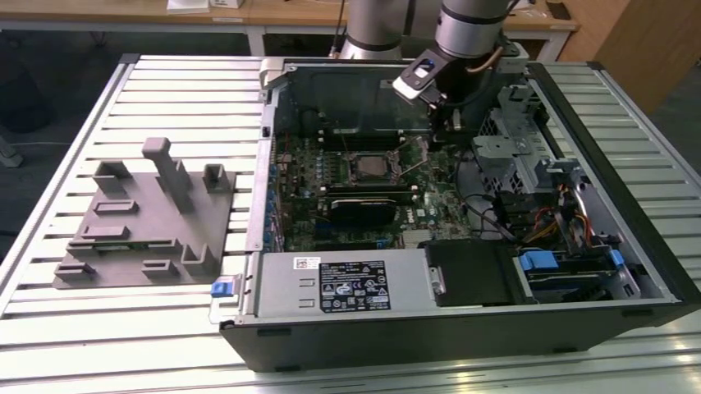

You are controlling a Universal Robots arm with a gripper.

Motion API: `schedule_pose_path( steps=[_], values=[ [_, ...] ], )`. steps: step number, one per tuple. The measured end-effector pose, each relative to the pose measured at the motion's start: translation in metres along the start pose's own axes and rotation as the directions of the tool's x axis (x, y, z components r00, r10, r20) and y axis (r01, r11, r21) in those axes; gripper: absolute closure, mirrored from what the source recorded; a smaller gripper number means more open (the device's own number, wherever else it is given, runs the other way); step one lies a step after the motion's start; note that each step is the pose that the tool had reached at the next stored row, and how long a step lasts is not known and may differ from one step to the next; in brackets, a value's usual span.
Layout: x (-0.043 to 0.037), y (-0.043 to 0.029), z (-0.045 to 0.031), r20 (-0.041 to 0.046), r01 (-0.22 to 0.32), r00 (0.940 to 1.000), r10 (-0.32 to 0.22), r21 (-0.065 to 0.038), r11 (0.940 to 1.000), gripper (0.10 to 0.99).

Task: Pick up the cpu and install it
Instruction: 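Close the cpu cover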

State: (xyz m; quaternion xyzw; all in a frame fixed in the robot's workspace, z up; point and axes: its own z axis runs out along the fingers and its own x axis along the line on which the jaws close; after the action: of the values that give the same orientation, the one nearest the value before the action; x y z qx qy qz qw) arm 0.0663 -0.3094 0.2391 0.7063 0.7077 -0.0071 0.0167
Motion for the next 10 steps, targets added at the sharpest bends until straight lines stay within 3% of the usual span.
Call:
schedule_pose_path(
  steps=[6,10],
  values=[
    [0.0,-0.0034,-0.0025,-0.0004,0.0,1.0,0.0,0.0,1.0,0.98],
    [0.0,-0.0118,-0.0028,-0.0002,0.0,1.0,0.0,0.0,1.0,0.98]
  ],
)
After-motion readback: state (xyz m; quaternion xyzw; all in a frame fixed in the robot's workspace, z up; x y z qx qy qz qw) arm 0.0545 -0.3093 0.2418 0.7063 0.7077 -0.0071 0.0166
